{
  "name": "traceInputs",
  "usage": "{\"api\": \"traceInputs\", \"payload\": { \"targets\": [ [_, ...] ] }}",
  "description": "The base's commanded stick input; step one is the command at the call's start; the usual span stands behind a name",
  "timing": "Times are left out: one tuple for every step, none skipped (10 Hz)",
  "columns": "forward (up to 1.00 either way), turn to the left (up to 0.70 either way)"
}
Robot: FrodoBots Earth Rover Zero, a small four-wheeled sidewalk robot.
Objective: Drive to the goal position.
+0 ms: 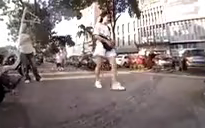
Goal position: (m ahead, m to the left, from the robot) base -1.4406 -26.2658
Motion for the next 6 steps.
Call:
{"api": "traceInputs", "payload": {
  "targets": [
    [0.45,-0.26],
    [0.45,-0.26],
    [0.45,-0.26],
    [0.45,-0.26],
    [0.45,-0.26],
    [0.45,-0.21]
  ]
}}
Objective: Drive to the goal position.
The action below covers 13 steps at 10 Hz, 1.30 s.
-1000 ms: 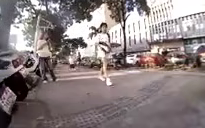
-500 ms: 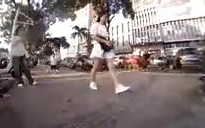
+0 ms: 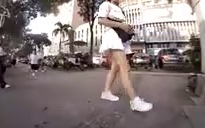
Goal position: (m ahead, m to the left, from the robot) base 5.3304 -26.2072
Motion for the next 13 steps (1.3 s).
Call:
{"api": "traceInputs", "payload": {
  "targets": [
    [0.45,0.0],
    [0.45,0.0],
    [0.45,-0.12],
    [0.45,-0.26],
    [0.45,-0.26],
    [0.45,-0.26],
    [0.45,-0.26],
    [0.45,-0.26],
    [0.45,-0.26],
    [0.45,-0.26],
    [0.45,-0.21],
    [0.45,-0.02],
    [0.45,0.0]
  ]
}}
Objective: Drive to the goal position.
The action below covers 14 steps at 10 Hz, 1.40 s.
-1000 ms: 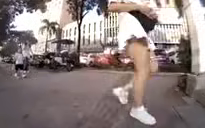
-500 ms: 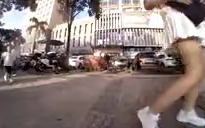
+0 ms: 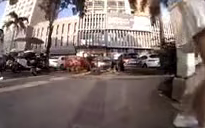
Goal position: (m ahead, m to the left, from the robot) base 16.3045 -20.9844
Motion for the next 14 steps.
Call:
{"api": "traceInputs", "payload": {
  "targets": [
    [0.45,0.0],
    [0.45,0.0],
    [0.45,0.0],
    [0.45,0.0],
    [0.45,0.0],
    [0.45,0.0],
    [0.45,0.0],
    [0.45,0.0],
    [0.45,0.0],
    [0.45,0.0],
    [0.45,0.0],
    [0.45,0.0],
    [0.45,-0.01],
    [0.45,-0.02]
  ]
}}
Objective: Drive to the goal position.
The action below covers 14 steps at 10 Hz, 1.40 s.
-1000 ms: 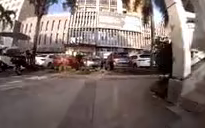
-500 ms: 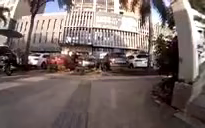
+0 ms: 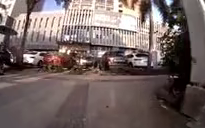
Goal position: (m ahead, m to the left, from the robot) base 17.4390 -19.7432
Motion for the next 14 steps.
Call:
{"api": "traceInputs", "payload": {
  "targets": [
    [0.45,-0.02],
    [0.45,-0.09],
    [0.45,-0.25],
    [0.45,-0.25],
    [0.45,-0.15],
    [0.45,-0.03],
    [0.45,0.0],
    [0.45,0.0],
    [0.45,0.0],
    [0.45,0.0],
    [0.45,-0.01],
    [0.45,-0.02],
    [0.45,-0.13],
    [0.45,-0.27]
  ]
}}
